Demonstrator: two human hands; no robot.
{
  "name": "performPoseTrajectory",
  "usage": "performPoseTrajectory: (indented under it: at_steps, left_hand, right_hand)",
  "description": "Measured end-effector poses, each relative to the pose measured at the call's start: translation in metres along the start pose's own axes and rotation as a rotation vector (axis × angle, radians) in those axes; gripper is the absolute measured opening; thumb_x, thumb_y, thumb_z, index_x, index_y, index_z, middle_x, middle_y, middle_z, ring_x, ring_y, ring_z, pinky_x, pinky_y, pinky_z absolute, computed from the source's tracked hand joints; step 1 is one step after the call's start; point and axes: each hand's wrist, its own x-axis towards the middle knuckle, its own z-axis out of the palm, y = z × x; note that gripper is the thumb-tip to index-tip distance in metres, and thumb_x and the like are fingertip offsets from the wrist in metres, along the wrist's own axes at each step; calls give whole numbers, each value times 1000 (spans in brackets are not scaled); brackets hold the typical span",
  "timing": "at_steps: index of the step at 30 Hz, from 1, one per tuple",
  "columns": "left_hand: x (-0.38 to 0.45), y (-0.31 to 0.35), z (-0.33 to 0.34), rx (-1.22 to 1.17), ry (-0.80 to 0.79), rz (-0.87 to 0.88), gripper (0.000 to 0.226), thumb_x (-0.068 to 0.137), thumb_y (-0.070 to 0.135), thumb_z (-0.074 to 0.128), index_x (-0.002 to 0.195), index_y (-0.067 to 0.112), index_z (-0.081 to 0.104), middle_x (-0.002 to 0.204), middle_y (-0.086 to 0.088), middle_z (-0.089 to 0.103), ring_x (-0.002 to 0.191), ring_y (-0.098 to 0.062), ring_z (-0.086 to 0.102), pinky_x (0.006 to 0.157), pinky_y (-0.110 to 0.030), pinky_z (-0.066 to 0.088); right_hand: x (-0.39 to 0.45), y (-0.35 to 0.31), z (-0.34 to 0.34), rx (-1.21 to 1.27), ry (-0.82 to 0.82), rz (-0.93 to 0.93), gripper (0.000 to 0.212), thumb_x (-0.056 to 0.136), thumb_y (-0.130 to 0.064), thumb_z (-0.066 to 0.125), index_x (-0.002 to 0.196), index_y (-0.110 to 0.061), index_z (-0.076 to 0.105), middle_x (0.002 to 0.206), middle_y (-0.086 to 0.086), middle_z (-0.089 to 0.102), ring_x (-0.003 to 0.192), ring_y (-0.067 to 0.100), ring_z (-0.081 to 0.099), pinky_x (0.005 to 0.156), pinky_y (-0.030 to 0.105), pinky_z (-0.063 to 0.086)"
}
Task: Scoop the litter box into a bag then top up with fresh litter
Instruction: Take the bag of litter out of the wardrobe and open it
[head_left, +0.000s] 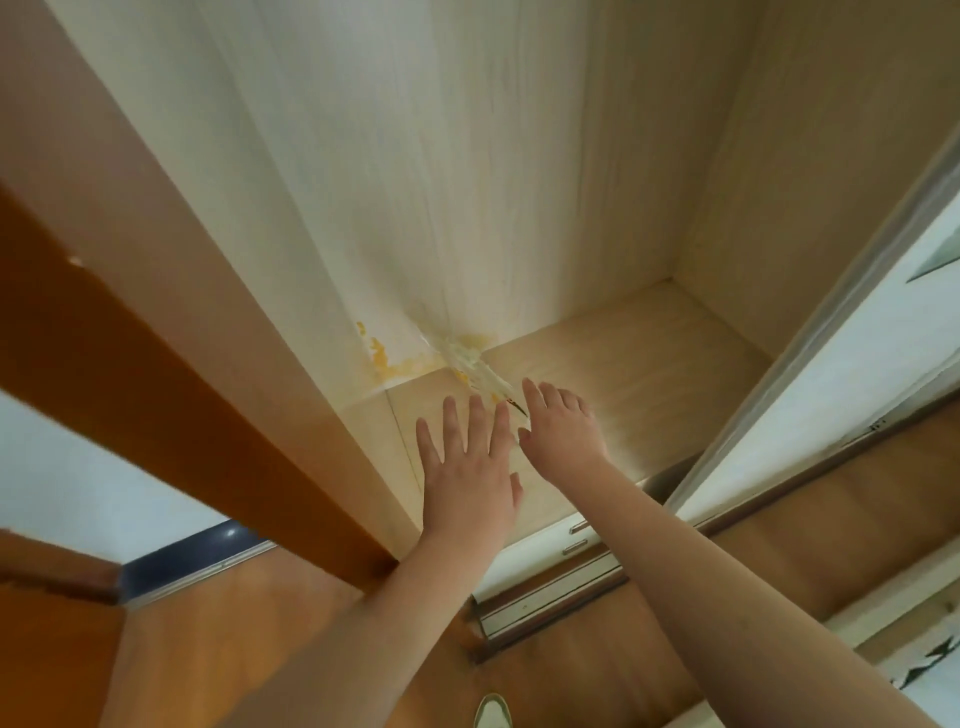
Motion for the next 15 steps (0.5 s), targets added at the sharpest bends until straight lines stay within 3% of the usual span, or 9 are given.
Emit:
performPoseTrajectory:
  at_steps: [3, 6, 9, 12, 15]
  left_hand:
    - [5, -2, 1, -11, 10, -24, 75, 100, 47, 33, 155, 18, -9, 164, -14, -2, 148, -41, -8, 116, -63, -2]
    - [7, -1, 3, -17, -9, -31, 73, 101, 46, 31, 155, 17, -8, 164, -14, -2, 148, -40, -9, 117, -62, -3]
    - [8, -1, 6, -32, -18, -35, 73, 100, 46, 33, 156, 17, -5, 164, -13, 1, 149, -39, -8, 117, -62, -2]
    - [7, -1, 7, -35, -17, -20, 74, 100, 46, 35, 156, 17, -4, 164, -15, 3, 149, -39, -5, 117, -61, 0]
    - [8, 1, 5, -18, -50, 5, 74, 100, 46, 32, 155, 17, -9, 164, -14, -3, 149, -37, -9, 118, -59, -2]
  right_hand:
    - [25, -3, 9, 61, -57, 30, 73, 93, -38, 50, 151, -12, 13, 147, 8, 36, 136, 26, 34, 113, 36, 23]
    - [45, -7, 18, 82, -117, 86, 63, 94, -37, 49, 145, -9, 26, 137, 10, 48, 125, 28, 47, 103, 37, 35]
    - [54, -7, 18, 52, -162, 184, 29, 94, -18, 46, 121, -9, 54, 112, 9, 64, 102, 26, 62, 77, 32, 44]
    - [49, -2, 15, 70, -205, 264, 28, 87, 1, 44, 103, -9, 65, 94, 7, 68, 85, 25, 65, 62, 28, 44]
    - [34, 5, 10, 52, -198, 259, 29, 86, 4, 44, 99, -10, 65, 90, 7, 67, 76, 25, 60, 60, 29, 43]
